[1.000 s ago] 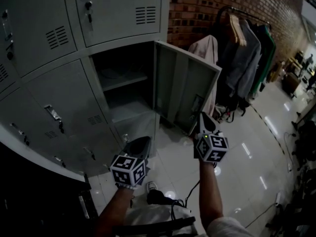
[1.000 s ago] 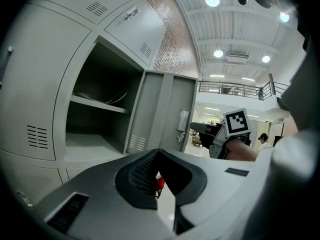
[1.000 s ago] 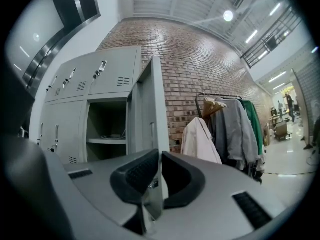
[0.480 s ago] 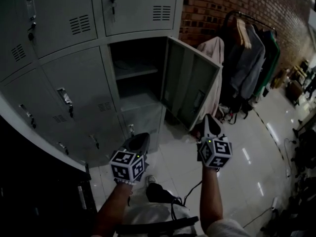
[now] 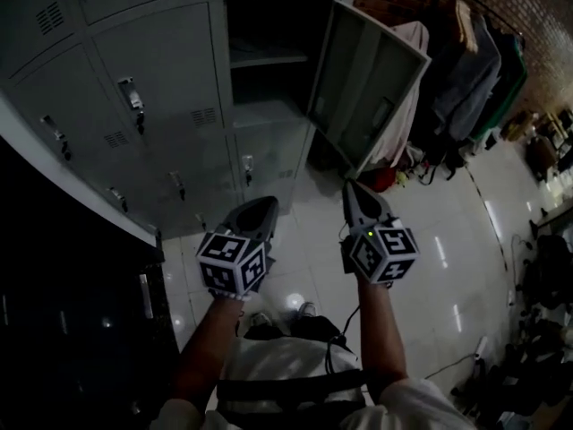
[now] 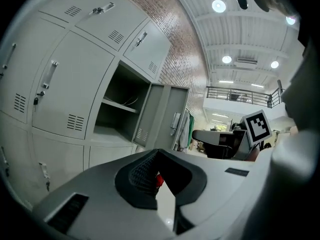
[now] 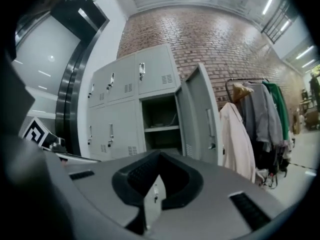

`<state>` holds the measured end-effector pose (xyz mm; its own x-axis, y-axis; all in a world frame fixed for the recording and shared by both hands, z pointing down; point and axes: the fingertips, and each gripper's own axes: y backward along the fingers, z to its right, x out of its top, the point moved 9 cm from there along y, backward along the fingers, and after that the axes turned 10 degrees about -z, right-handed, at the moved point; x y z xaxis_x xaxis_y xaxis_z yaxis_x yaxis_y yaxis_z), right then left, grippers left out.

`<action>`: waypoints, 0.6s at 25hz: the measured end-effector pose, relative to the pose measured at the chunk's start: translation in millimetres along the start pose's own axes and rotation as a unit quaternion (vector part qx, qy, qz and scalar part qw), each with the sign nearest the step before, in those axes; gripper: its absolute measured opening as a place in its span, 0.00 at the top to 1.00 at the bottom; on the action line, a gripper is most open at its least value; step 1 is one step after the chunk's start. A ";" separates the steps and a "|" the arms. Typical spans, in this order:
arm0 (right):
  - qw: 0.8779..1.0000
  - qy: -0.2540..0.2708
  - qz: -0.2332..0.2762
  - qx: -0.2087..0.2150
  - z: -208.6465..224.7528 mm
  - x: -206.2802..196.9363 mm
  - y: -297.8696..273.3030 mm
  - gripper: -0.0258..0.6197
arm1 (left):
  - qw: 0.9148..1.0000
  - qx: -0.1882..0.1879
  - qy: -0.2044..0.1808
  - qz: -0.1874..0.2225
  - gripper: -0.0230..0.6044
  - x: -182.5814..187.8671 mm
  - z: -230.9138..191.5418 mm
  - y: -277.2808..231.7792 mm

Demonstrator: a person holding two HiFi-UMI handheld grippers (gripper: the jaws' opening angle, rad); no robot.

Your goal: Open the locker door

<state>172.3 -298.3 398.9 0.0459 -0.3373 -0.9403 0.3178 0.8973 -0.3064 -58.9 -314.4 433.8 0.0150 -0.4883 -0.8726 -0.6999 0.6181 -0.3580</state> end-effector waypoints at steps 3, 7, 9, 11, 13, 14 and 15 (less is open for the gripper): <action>0.999 0.013 -0.003 0.035 -17.3 -4.5 7.6 0.96 | 1.000 0.009 0.008 0.005 0.97 -7.8 12.4 9.3; 0.997 0.021 -0.013 0.073 -22.7 -16.6 28.5 0.96 | 1.000 0.020 0.004 0.017 0.97 -13.3 41.3 16.4; 0.996 0.018 -0.020 0.086 -18.6 -25.8 43.2 0.96 | 0.999 0.029 0.006 0.018 0.97 -18.7 60.4 19.2; 0.995 0.015 -0.027 0.099 -11.1 -34.7 60.4 0.96 | 0.999 0.036 0.015 0.020 0.97 -27.2 80.9 19.4; 0.993 0.013 -0.032 0.110 -1.4 -43.4 79.7 0.96 | 0.999 0.045 0.021 0.021 0.97 -37.5 103.0 19.0; 0.993 0.011 -0.035 0.115 3.7 -47.8 89.5 0.96 | 0.998 0.049 0.023 0.020 0.97 -42.6 114.4 19.3; 0.992 0.008 -0.037 0.120 8.7 -52.0 98.9 0.96 | 0.998 0.054 0.025 0.020 0.97 -47.6 125.5 19.8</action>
<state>209.6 -194.6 418.8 -0.0009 -0.3939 -0.9192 0.5363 0.7756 -0.3329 16.1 -201.6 426.5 -0.0495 -0.4904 -0.8701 -0.6175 0.6998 -0.3593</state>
